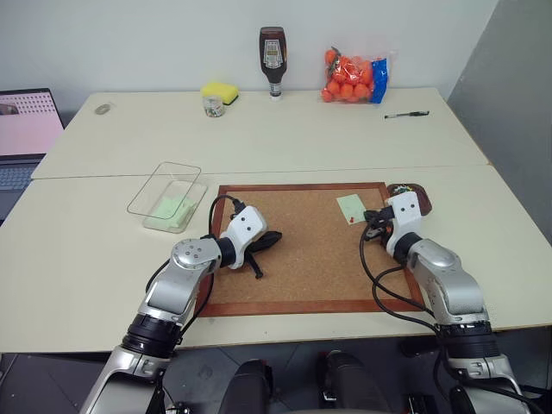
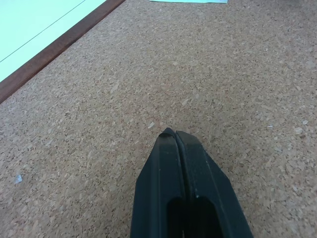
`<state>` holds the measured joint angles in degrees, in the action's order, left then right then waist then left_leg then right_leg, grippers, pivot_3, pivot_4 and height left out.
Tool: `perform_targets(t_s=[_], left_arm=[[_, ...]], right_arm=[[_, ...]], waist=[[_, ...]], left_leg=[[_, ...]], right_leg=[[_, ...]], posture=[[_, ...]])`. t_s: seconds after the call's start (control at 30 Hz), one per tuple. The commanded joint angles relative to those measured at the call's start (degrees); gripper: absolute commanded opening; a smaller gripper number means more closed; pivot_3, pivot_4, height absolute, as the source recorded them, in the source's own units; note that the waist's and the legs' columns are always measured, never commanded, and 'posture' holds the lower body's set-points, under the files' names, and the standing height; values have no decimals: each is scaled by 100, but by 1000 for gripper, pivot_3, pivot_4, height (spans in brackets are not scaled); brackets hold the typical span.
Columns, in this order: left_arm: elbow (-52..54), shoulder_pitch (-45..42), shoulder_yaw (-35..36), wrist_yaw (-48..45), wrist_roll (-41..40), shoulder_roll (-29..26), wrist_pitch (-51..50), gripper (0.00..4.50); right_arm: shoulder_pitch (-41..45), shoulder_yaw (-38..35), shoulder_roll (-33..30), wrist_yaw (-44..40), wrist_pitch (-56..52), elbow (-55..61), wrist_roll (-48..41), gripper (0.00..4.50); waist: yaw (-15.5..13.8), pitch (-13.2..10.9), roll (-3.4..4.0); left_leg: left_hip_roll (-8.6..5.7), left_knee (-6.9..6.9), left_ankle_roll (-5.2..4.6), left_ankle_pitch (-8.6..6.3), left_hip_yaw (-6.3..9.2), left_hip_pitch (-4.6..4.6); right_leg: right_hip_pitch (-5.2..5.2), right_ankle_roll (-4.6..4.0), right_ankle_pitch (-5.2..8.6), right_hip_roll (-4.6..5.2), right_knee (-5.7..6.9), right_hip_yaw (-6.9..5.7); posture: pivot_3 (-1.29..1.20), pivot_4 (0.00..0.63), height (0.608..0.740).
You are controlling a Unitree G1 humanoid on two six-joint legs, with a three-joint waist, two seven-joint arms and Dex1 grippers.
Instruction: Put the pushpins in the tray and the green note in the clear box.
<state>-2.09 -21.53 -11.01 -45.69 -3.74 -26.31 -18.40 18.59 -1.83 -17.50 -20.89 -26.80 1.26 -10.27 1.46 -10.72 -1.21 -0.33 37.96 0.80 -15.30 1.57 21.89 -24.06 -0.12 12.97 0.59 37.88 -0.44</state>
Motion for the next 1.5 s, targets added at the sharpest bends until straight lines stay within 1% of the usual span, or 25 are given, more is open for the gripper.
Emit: perform_targets(t_s=[0.03,0.2,0.37,0.57,0.83,0.9,0.93,1.07,1.1,1.13,1.17,1.5], left_arm=[[-23,86,-128,-17,101,-60,-60,0],[-28,99,-148,-19,119,-69,-36,0],[-26,103,-153,-8,120,-68,-38,0],[-48,88,-158,-13,116,-58,-18,0],[-109,38,-178,-29,118,-49,39,0],[-94,46,-177,-28,113,-62,37,0],[-87,50,-173,-28,109,-71,35,0],[-80,51,-151,-26,94,-95,27,0],[-81,47,-145,-26,89,-97,22,0],[-84,41,-140,-25,85,-98,18,0],[-96,36,-134,-24,82,-98,22,0],[-164,-76,-61,-52,43,-121,38,0]], right_arm=[[9,-278,24,133,189,588,-115,60],[5,-382,72,263,223,724,-95,60],[69,-606,-105,426,218,599,46,60],[385,-865,-355,806,282,-146,281,60],[935,-920,-457,846,413,-1307,294,60],[977,-932,-445,841,450,-1435,270,481],[990,-936,-442,849,473,-1472,268,527],[995,-913,-430,804,511,-1452,214,1389],[983,-889,-434,786,528,-1424,213,1680],[970,-869,-436,765,531,-1393,206,1798],[952,-850,-435,750,532,-1355,205,2021],[744,-862,-368,751,470,-897,183,2021]], waist=[[2,0,0],[2,0,0],[2,0,0],[2,0,0],[5,0,0],[5,0,0],[4,0,0],[5,0,0],[5,0,0],[6,0,0],[6,0,0],[6,0,0]], left_leg=[[0,0,0,0,0,-1],[0,0,0,0,1,-2],[1,0,0,0,0,-2],[0,1,0,0,-4,-3],[0,0,0,0,-6,-3],[-1,0,0,0,-6,-3],[-1,1,-1,0,-6,-2],[-1,0,-1,0,-6,-1],[-1,0,-1,0,-6,-1],[-1,0,-1,0,-6,-2],[0,0,-1,0,-6,-2],[0,0,-1,0,-4,-2]], right_leg=[[0,0,0,0,0,0],[1,0,0,0,1,-1],[1,0,0,0,1,0],[1,0,0,0,1,2],[2,0,0,-1,3,2],[2,0,0,-1,2,3],[2,0,0,-1,1,3],[1,0,0,0,0,5],[1,0,0,0,0,5],[1,0,0,0,0,5],[1,0,0,0,0,5],[2,0,0,0,2,3]], posture=[[0,150,740],[0,150,740],[0,150,740],[0,150,740],[0,150,740],[0,150,740],[0,150,740],[0,150,740],[0,150,740],[0,150,740],[0,150,740],[0,150,740]])
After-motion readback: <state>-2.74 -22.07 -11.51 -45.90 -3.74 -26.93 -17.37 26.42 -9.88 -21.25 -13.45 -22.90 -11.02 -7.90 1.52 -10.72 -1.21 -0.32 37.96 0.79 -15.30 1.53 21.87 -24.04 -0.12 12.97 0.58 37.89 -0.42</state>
